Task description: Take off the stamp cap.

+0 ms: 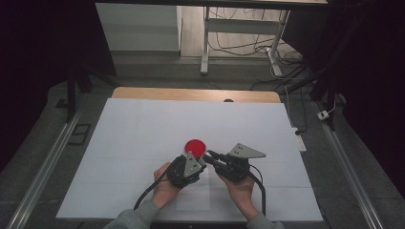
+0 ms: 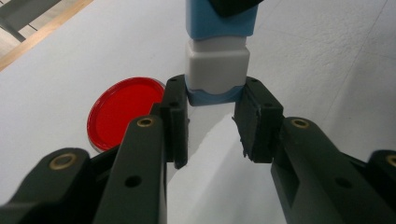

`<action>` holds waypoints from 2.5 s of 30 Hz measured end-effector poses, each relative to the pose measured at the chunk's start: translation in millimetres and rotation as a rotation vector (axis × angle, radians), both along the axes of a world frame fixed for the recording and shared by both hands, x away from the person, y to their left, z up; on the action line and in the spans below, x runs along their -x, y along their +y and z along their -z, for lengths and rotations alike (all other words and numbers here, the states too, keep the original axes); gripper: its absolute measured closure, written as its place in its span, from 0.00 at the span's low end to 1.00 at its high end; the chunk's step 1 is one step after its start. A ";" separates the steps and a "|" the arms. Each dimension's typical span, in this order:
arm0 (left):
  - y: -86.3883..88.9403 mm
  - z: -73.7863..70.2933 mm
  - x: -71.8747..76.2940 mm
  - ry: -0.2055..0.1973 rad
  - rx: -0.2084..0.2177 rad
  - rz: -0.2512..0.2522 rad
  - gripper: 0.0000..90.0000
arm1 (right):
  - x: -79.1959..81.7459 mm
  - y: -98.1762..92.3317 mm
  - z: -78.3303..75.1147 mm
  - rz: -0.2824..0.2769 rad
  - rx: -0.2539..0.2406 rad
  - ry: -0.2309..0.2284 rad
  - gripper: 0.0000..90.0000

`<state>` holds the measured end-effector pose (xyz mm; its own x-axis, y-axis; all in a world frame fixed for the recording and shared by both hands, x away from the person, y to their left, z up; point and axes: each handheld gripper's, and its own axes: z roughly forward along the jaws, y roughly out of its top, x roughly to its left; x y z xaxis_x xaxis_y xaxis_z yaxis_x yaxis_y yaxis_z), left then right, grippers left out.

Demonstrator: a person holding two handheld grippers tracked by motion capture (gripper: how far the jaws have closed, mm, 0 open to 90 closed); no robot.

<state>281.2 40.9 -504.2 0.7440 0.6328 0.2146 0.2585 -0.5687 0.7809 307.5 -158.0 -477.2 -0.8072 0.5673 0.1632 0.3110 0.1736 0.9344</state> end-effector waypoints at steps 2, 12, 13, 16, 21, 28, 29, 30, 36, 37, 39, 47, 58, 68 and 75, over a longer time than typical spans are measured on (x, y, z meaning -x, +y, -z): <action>0.1 -0.1 0.0 0.003 0.002 -0.002 0.73 | 0.3 0.2 0.0 0.001 0.000 0.000 0.84; 1.2 0.1 -0.3 0.013 0.020 -0.010 0.73 | 2.6 0.6 0.7 0.012 -0.004 -0.012 0.84; 0.9 0.2 0.0 0.007 0.015 -0.011 0.73 | 2.7 0.8 0.6 0.011 -0.003 -0.012 0.84; 1.2 0.4 -0.2 0.007 0.006 -0.007 0.73 | 1.9 0.5 0.7 0.008 -0.003 -0.005 0.84; 0.2 6.3 -1.3 0.012 -0.051 0.001 0.74 | 0.4 -6.0 -4.1 0.030 -0.028 -0.019 0.84; 4.0 4.4 -2.9 0.021 -0.003 -0.007 0.74 | -2.9 -11.2 -3.3 0.038 -0.047 0.005 0.84; 4.3 4.3 -2.9 0.021 -0.001 -0.010 0.73 | -2.7 -10.5 -2.9 0.036 -0.047 0.003 0.84; 4.9 4.0 -2.9 0.021 0.002 -0.009 0.73 | -2.5 -10.1 -2.9 0.034 -0.044 0.003 0.84; 6.8 3.2 -3.2 0.021 0.007 -0.007 0.73 | -2.5 -10.9 -3.8 0.037 -0.049 0.002 0.84; 7.3 3.0 -3.4 0.020 0.008 -0.007 0.73 | -2.5 -10.9 -3.8 0.037 -0.049 0.002 0.84; 8.2 2.6 -3.6 0.022 0.013 -0.010 0.73 | -2.5 -10.9 -3.7 0.036 -0.049 0.002 0.84; 12.0 1.5 -4.1 0.022 0.022 -0.015 0.73 | -2.8 -11.8 -3.9 0.035 -0.049 0.001 0.84; 32.2 -2.9 -1.1 0.042 0.058 -0.020 0.73 | -4.0 -16.2 -5.0 0.045 -0.049 -0.003 0.84; 65.6 -9.3 9.7 0.057 0.106 -0.043 0.73 | -5.3 -20.0 -6.0 0.046 -0.034 -0.006 0.84; 89.4 -12.4 16.4 0.061 0.141 -0.078 0.73 | -6.5 -24.6 -7.5 0.049 -0.031 -0.013 0.84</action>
<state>264.8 130.3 -491.8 0.7004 0.7097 0.0754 0.3468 -0.4308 0.8331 313.9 -182.6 -469.6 -0.7809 0.6007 0.1713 0.3063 0.1293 0.9431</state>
